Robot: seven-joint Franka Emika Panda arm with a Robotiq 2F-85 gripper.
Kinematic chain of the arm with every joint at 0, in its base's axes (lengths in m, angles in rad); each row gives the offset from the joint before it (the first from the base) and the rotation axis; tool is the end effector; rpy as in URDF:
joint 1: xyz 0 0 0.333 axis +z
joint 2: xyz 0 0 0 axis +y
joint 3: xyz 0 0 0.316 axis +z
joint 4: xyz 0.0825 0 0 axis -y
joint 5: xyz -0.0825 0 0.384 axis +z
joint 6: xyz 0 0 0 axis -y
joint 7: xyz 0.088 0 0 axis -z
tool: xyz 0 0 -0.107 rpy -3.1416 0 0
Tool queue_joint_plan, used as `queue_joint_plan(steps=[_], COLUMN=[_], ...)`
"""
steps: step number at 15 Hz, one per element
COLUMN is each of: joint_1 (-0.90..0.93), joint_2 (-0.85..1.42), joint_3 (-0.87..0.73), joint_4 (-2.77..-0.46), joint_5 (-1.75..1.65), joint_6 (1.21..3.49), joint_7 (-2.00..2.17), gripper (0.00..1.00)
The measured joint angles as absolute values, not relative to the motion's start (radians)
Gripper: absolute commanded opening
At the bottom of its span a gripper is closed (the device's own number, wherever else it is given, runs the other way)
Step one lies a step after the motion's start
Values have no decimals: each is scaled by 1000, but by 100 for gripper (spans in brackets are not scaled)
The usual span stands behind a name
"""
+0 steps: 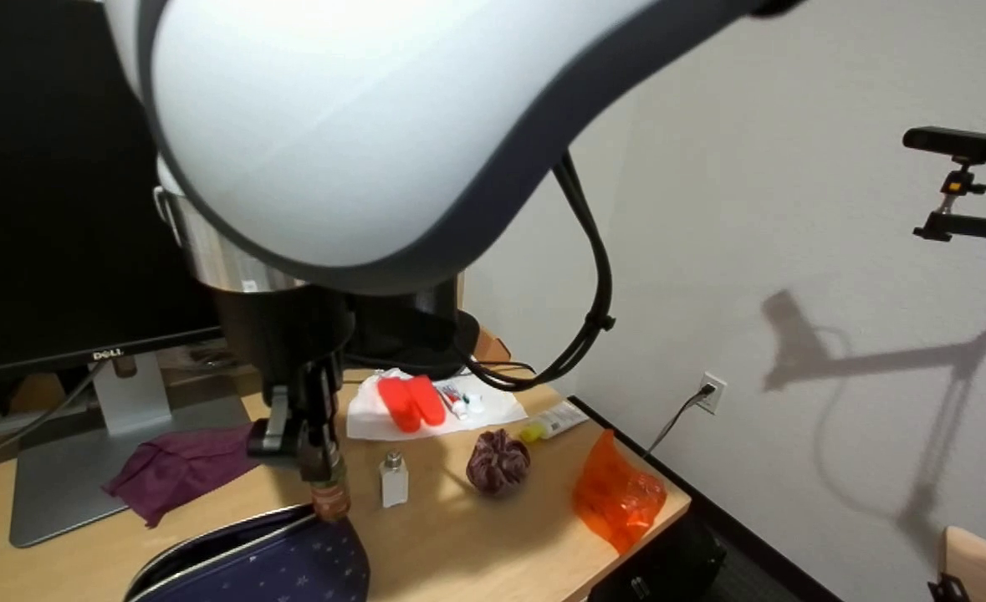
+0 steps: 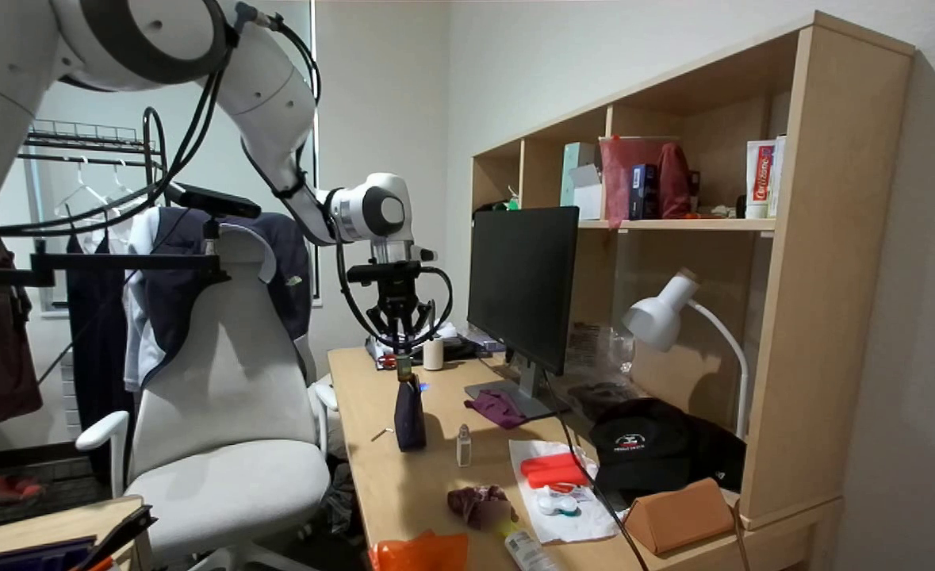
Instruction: Pick the black bottle and put it in the purse
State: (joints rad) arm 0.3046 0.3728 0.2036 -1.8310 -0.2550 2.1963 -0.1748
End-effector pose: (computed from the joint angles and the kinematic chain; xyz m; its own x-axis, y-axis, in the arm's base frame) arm 0.5660 0.2950 0.3337 0.6842 0.7287 -0.0279 0.7253 -0.6761 0.1297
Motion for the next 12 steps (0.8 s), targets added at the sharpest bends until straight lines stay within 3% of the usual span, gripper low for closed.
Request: queue_joint_plan(steps=[12], joint_1=[330], joint_2=[556], joint_3=[211], joint_4=[-1622], joint_5=[-293], joint_6=[2194], joint_7=[-286], gripper=[13])
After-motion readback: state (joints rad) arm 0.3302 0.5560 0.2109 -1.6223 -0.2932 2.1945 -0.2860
